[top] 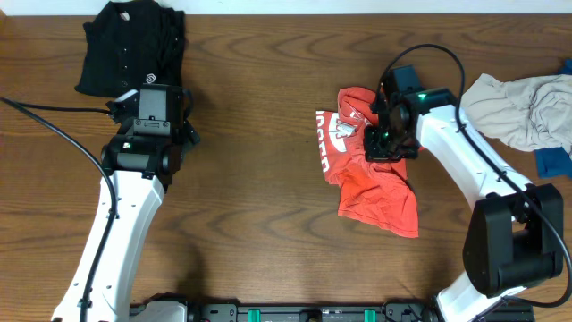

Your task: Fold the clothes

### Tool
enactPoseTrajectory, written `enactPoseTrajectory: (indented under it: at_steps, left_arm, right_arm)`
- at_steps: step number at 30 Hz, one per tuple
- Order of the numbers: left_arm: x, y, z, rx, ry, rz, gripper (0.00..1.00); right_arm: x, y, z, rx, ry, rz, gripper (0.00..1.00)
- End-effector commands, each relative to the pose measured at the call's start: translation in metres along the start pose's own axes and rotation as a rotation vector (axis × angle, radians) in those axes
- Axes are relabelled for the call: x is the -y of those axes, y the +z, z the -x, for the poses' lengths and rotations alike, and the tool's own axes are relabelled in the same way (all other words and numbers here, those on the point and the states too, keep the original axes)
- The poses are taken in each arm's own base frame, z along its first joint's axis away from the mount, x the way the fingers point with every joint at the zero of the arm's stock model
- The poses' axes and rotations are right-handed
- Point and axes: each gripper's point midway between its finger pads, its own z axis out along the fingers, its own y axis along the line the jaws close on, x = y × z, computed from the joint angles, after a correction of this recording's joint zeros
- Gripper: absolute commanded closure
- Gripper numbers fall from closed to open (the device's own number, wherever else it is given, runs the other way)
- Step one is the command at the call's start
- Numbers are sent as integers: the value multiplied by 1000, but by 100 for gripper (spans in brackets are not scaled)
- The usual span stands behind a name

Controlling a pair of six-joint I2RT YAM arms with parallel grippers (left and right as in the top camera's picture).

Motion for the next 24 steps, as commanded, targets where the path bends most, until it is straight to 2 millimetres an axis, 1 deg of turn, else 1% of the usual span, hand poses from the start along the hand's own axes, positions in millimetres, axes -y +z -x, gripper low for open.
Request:
enactPoseTrajectory:
  at_steps: [1,5,10,13,16,17,19,20,21,24]
  left_arm:
    - [-4,5,-6,-16,3,17,2]
    - [-4,5,-6,-16,3,18,2]
    - [-4,5,-6,-16,3,18,2]
    - [-4,5,-6,-16,2,17,2]
    - [-4,5,-6,-16,2,17,2]
    - [-4,5,-6,-16,3,18,2]
    - [-4,5,-6,-16,3,18,2]
    - [-4,5,-6,-17,3,18,2]
    - [-4,5,-6,-17,3,18,2]
    - [-4,5,-6,-16,3,17,2]
  right_arm:
    - [-1,-21,9,46,9,67,99]
    - [10,-36,12,78,28,65,98]
    - [30,-63,11,141,43,-1,92]
    - [35,-74,11,171,57,3,71]
    - [45,-74,10,167,77,-25,54]
    - [50,-74,10,166,84,-48,50]
    - [62,-75,9,170,98,-108,49]
    - [63,-76,10,173,100,-113,49]
    - [59,-76,10,175,94,-96,49]
    - [32,-73,11,170,-14,8,51]
